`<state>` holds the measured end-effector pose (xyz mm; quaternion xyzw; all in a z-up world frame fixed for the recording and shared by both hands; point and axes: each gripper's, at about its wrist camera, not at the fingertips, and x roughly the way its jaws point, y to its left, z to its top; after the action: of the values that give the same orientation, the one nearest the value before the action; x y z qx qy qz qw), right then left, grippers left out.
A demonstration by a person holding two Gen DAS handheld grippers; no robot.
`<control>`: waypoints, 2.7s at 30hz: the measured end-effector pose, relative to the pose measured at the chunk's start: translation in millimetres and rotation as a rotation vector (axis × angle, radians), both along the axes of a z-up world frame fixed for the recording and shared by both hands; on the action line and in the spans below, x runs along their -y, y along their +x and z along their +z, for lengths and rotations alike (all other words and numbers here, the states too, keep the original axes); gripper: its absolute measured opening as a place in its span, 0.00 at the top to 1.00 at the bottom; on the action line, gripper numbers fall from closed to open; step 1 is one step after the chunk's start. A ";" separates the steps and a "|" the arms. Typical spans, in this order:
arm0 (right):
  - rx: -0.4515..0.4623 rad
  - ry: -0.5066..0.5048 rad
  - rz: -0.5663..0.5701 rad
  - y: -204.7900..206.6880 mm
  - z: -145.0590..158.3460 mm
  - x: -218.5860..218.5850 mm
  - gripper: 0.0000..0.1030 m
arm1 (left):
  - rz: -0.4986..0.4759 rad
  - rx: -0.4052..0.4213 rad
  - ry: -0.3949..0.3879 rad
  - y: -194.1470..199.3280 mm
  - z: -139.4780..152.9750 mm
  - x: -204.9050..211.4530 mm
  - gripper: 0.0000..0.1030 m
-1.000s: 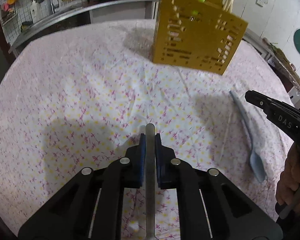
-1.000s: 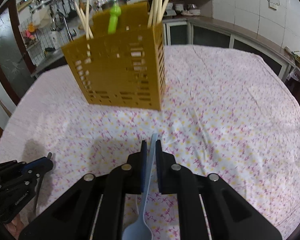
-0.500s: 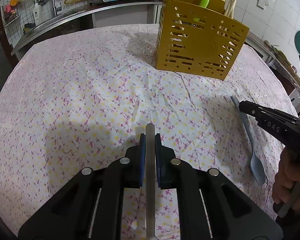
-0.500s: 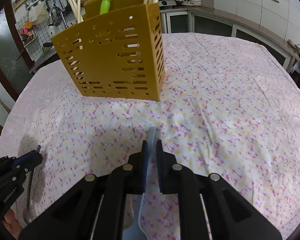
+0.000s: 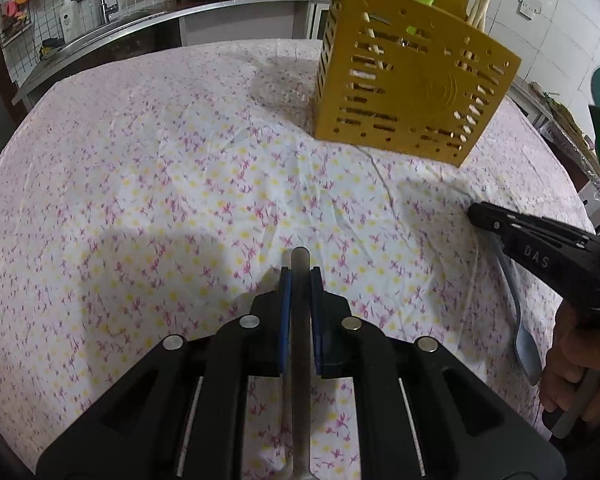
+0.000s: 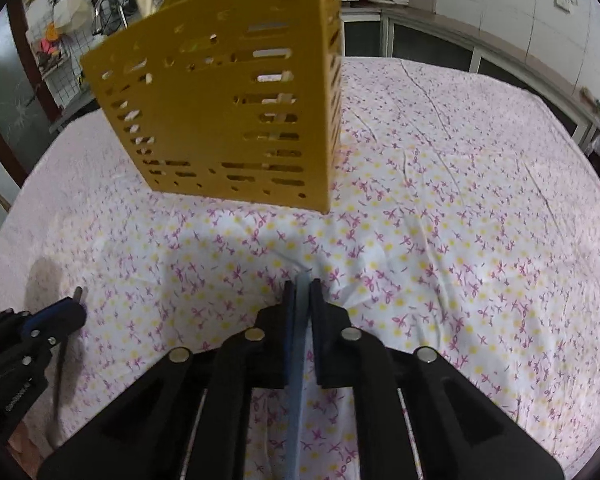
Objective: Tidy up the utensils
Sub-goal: 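Lift the dark chopstick and blue spoon and carry them toward the caddy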
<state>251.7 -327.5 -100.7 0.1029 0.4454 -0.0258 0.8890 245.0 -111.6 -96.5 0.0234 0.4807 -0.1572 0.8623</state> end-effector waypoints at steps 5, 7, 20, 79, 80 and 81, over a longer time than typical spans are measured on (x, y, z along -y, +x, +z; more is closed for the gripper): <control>0.099 0.007 0.009 -19.7 29.0 -0.6 0.93 | 0.002 0.050 -0.023 4.8 19.0 -3.0 0.93; 0.154 0.014 0.013 -30.2 44.2 0.3 0.93 | 0.003 0.074 -0.043 4.4 28.8 -5.8 0.93; 0.428 0.037 -0.028 -97.1 121.6 14.5 0.93 | 0.002 0.243 -0.117 -23.4 98.1 -15.4 0.93; 0.496 -0.002 -0.063 -156.5 141.8 41.2 0.93 | -0.116 0.183 -0.051 -94.0 69.5 -1.3 0.84; 0.491 -0.005 -0.065 -159.5 139.4 43.0 0.93 | -0.120 0.162 -0.049 -98.7 61.5 -0.9 0.82; 0.484 -0.008 -0.069 -163.9 136.7 46.3 0.93 | -0.138 0.133 -0.044 -106.7 50.7 1.6 0.82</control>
<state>87.8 -373.9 36.0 0.1175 0.2155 -0.0323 0.9689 138.3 -113.2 -45.8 0.0478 0.4162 -0.2249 0.8797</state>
